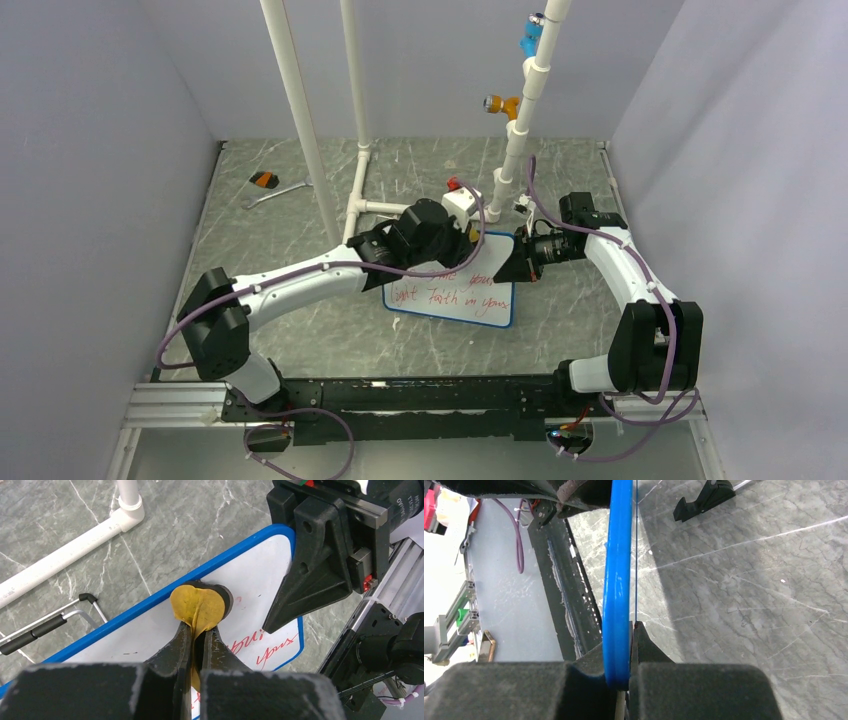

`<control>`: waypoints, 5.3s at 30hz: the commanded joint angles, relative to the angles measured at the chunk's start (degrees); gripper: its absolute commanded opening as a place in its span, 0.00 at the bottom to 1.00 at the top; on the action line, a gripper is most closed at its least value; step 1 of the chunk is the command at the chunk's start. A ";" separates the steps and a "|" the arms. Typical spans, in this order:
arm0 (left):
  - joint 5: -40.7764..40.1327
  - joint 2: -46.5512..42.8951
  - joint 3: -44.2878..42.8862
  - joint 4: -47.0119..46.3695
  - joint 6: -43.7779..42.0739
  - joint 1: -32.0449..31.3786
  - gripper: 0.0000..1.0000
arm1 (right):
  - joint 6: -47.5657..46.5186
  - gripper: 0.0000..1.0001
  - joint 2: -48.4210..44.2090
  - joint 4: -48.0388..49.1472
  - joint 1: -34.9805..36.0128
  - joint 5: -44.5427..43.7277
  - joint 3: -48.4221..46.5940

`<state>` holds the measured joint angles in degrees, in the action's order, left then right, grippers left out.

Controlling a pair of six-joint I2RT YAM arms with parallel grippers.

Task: Erase the whiteboard
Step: Erase the center of the board with the whiteboard.

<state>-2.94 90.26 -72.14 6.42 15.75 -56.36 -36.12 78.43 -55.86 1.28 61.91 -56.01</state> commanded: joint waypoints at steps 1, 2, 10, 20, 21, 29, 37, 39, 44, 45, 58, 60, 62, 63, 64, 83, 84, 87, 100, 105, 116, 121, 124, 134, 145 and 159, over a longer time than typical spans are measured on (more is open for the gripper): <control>-3.14 0.54 0.90 -2.55 -0.71 -0.05 0.00 | -3.27 0.00 -0.75 -2.60 1.00 0.85 -1.45; -2.72 1.04 0.50 -2.55 -0.82 -1.05 0.00 | -3.26 0.00 -0.70 -2.66 0.99 0.89 -1.46; -1.56 6.63 -2.68 -1.68 -0.90 -6.48 0.00 | -3.21 0.00 -0.57 -2.59 0.97 0.85 -1.47; -6.30 1.14 0.71 -0.59 0.47 2.24 0.00 | -3.43 0.00 -1.02 -2.72 0.94 0.97 -1.38; -6.49 0.32 1.12 -0.61 0.29 2.92 0.00 | -3.44 0.00 -1.00 -2.68 0.94 0.99 -1.42; -2.81 0.07 1.71 -1.73 -0.37 1.50 0.00 | -3.26 0.00 -0.76 -2.64 0.97 0.88 -1.46; -1.10 5.64 -2.14 -1.60 -0.50 -5.15 0.00 | -3.17 0.00 -0.49 -2.62 0.89 0.92 -1.47; -2.01 6.10 -2.00 -1.31 -0.64 -4.99 0.00 | -3.24 0.00 -0.60 -2.61 0.90 0.89 -1.47; -4.19 2.35 2.69 -2.58 1.79 0.22 0.00 | -3.43 0.00 -0.85 -2.70 0.86 0.95 -1.43; -4.34 1.02 4.13 -3.15 2.47 1.56 0.00 | -3.35 0.00 -0.93 -2.65 0.78 0.91 -1.39; -4.05 -16.08 24.43 -12.18 4.91 5.58 0.00 | -3.32 0.00 -0.64 -2.62 0.71 0.93 -1.46; -4.48 -17.98 28.79 -14.46 6.51 7.21 0.00 | -3.42 0.00 -0.42 -2.76 0.76 0.93 -1.47; -6.73 -19.45 32.25 -16.34 7.44 8.34 0.00 | -3.43 0.00 -0.38 -2.77 0.82 0.86 -1.55; -8.49 -20.06 33.26 -17.27 7.74 8.64 0.00 | -3.43 0.00 -0.32 -2.77 0.81 0.89 -1.50; -10.30 -20.36 33.96 -18.10 8.11 8.98 0.00 | -3.41 0.00 -0.33 -2.72 0.78 0.87 -1.49; -7.79 -0.89 13.04 -27.02 6.18 -2.94 0.00 | -3.43 0.00 -0.24 -2.77 0.77 0.95 -1.56; -7.59 0.18 11.80 -26.84 6.14 -3.60 0.00 | -3.43 0.00 -0.24 -2.81 0.76 0.98 -1.56; -8.39 1.92 9.45 -26.04 5.96 -4.68 0.00 | -3.56 0.00 -0.41 -2.86 0.74 0.95 -1.56; -22.04 -12.51 29.71 -25.11 12.58 1.63 0.00 | -3.77 0.00 -0.52 -2.99 0.67 1.15 -1.58; -22.96 -15.85 35.49 -25.93 13.82 4.38 0.00 | -4.07 0.00 -0.22 -3.36 0.70 1.20 -1.74; -14.64 -11.14 33.34 -36.79 9.20 -0.75 0.00 | -4.55 0.00 0.39 -3.92 0.69 1.37 -1.91; -14.78 -2.75 24.61 -37.65 7.86 -5.83 0.00 | -4.57 0.00 0.75 -4.00 0.68 1.46 -2.00; -18.10 -1.64 23.44 -35.87 8.17 -6.11 0.00 | -4.62 0.00 0.58 -4.05 0.62 1.42 -2.00; -26.85 -13.62 36.60 -31.52 13.11 1.93 0.00 | -4.85 0.00 0.49 -4.14 0.65 1.53 -2.00; -14.71 -5.43 28.60 -37.85 7.20 -3.55 0.00 | -4.49 0.00 0.64 -3.90 0.61 1.45 -2.00; -22.22 -11.02 31.95 -31.00 11.20 0.26 0.00 | -4.83 0.00 0.40 -4.13 0.43 1.50 -1.98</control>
<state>-20.97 83.40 -42.54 -28.60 22.41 -61.32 -38.00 79.53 -58.50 1.08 61.45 -56.29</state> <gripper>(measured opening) 0.058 0.050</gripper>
